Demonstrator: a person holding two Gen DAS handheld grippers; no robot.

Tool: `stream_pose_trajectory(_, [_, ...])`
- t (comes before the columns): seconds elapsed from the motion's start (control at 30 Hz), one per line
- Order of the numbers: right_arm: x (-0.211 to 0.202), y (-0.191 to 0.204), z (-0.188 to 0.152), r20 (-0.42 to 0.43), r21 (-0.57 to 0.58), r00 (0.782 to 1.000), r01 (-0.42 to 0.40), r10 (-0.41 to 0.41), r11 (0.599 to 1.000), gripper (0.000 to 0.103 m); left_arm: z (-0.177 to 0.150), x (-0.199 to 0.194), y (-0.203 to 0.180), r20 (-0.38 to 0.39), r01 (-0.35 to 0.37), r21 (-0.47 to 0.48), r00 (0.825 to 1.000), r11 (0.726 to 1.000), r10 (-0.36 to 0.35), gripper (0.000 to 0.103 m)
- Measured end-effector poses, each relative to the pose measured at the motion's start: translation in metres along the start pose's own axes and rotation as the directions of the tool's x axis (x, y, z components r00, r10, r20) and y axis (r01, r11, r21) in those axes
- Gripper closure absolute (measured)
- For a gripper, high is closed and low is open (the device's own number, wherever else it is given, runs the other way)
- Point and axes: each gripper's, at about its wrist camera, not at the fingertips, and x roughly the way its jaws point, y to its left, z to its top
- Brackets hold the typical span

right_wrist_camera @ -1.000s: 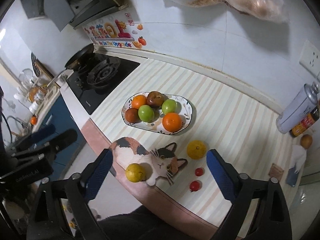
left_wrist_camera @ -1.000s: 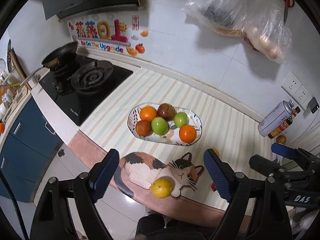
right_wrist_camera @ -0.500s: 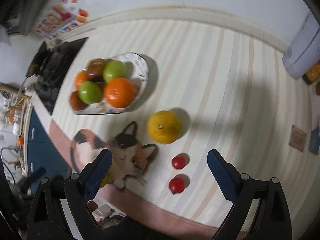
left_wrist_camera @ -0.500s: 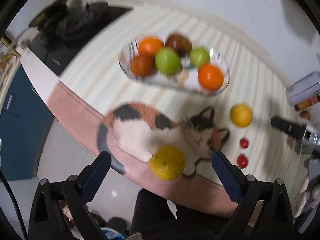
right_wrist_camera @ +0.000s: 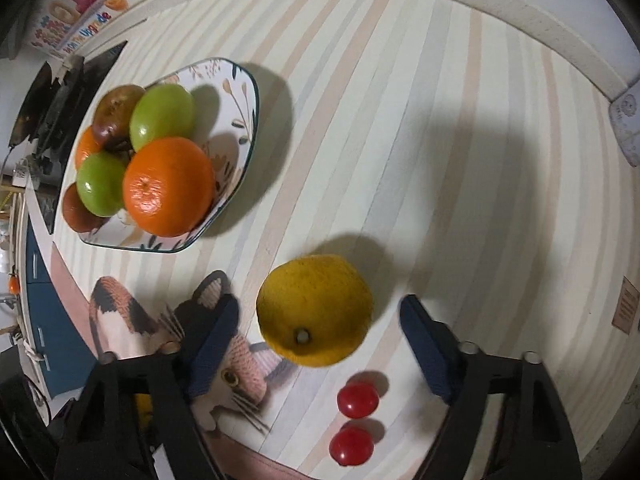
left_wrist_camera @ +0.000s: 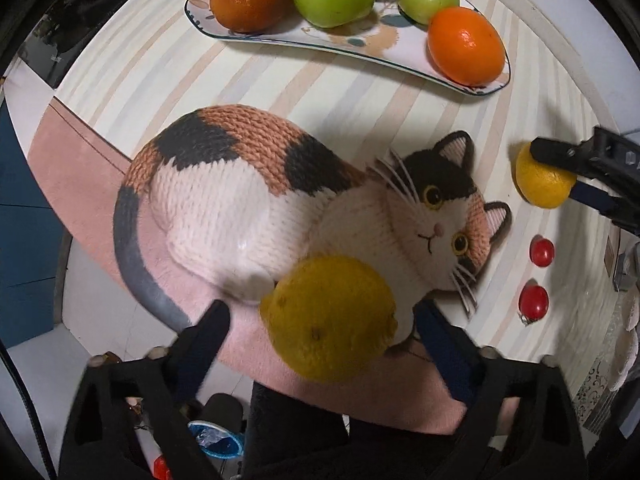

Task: Organize fruits
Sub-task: 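Grasp a lemon on the cat placemat with the left tool while the right tool grasps another lemon, then carry both lemons onto the floral plate and open both tools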

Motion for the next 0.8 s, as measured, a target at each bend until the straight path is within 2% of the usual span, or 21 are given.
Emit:
stream_pose_trajectory(0.03, [0.003, 0.002, 0.000, -0.003, -0.009, 1.000, 0.004, -0.004, 1.000, 0.035, 0.001, 0.002, 0.000, -0.003, 0.006, -0.002, 1.000, 1.000, -0.006, 0.025])
stream_pose_trajectory(0.07, [0.004, 0.003, -0.001, -0.001, -0.018, 1.000, 0.009, -0.009, 1.000, 0.040, 0.001, 0.004, 0.000, -0.007, 0.009, 0.001, 1.000, 1.000, -0.009, 0.034])
stream_pose_trajectory(0.1, [0.004, 0.005, -0.002, -0.001, -0.026, 1.000, 0.016, -0.016, 1.000, 0.040, 0.002, 0.005, -0.001, -0.008, 0.002, 0.006, 1.000, 1.000, -0.002, 0.036])
stream_pose_trajectory(0.4, [0.009, 0.044, -0.039, -0.080, -0.125, 0.995, -0.072, 0.063, 0.990, 0.040, 0.005, 0.001, -0.013, 0.041, -0.035, 0.041, 0.999, 0.999, 0.033, 0.039])
stream_pose_trajectory(0.47, [0.013, 0.049, -0.045, -0.092, -0.138, 0.994, -0.074, 0.062, 0.988, 0.040, 0.013, -0.003, -0.014, 0.057, -0.038, 0.040, 0.998, 0.999, 0.035, 0.042])
stream_pose_trajectory(0.63, [0.020, 0.054, -0.048, -0.083, -0.139, 0.995, -0.059, 0.048, 0.989, 0.040, 0.029, -0.003, -0.016, 0.077, -0.045, 0.069, 0.996, 0.997, 0.039, 0.041])
stream_pose_trajectory(0.8, [0.020, 0.056, -0.049, -0.084, -0.142, 0.995, -0.058, 0.047, 0.988, 0.040, 0.036, 0.009, -0.012, 0.015, -0.022, 0.080, 1.000, 0.997, 0.021, 0.040])
